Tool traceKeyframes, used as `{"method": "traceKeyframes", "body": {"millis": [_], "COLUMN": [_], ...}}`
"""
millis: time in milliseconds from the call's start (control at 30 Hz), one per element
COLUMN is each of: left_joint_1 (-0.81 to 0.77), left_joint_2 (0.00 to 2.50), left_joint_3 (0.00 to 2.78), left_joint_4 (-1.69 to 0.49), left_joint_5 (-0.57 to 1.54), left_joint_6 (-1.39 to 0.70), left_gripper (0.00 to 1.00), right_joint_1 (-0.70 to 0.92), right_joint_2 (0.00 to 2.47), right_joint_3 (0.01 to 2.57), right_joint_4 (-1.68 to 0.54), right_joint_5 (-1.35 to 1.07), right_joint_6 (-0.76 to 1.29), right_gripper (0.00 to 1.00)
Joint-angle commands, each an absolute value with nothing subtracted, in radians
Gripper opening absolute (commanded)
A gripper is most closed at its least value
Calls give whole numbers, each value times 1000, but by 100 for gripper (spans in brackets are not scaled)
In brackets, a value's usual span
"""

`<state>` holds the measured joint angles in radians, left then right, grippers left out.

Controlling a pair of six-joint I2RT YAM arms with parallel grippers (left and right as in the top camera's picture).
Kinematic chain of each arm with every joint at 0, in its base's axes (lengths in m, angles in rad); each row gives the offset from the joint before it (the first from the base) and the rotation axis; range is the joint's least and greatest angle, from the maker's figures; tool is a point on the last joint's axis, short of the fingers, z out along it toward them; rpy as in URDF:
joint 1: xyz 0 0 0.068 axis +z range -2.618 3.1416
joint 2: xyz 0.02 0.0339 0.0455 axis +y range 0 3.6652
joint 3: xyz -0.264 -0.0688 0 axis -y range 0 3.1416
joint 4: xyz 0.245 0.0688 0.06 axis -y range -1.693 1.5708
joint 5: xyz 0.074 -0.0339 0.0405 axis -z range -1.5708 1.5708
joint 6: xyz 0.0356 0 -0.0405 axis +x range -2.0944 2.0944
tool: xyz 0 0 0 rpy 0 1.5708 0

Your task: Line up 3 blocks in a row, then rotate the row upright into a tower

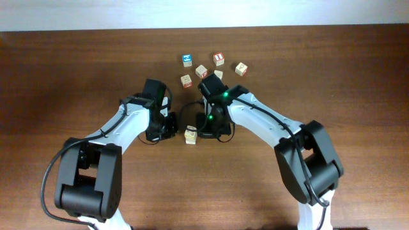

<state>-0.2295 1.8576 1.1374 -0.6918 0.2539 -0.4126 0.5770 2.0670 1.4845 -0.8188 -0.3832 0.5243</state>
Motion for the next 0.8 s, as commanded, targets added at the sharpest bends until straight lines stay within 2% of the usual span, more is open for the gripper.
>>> {"method": "traceKeyframes", "body": {"millis": [0, 400, 767], "left_joint_1": [-228, -228, -228], "left_joint_2": [1857, 1857, 1857], "left_joint_3": [1152, 1152, 1152], "left_joint_4": [-693, -692, -693], "left_joint_5": [246, 246, 246], "left_joint_6": [-422, -422, -422], "left_gripper": [0, 0, 0], "right_joint_1": [583, 582, 577], "right_joint_2": [2075, 2075, 2075], "right_joint_3": [1479, 1479, 1479], "right_joint_4": [-810, -759, -871], "right_joint_5": [-412, -441, -490], "right_joint_6": [532, 529, 503], "right_gripper": [4, 4, 4]}}
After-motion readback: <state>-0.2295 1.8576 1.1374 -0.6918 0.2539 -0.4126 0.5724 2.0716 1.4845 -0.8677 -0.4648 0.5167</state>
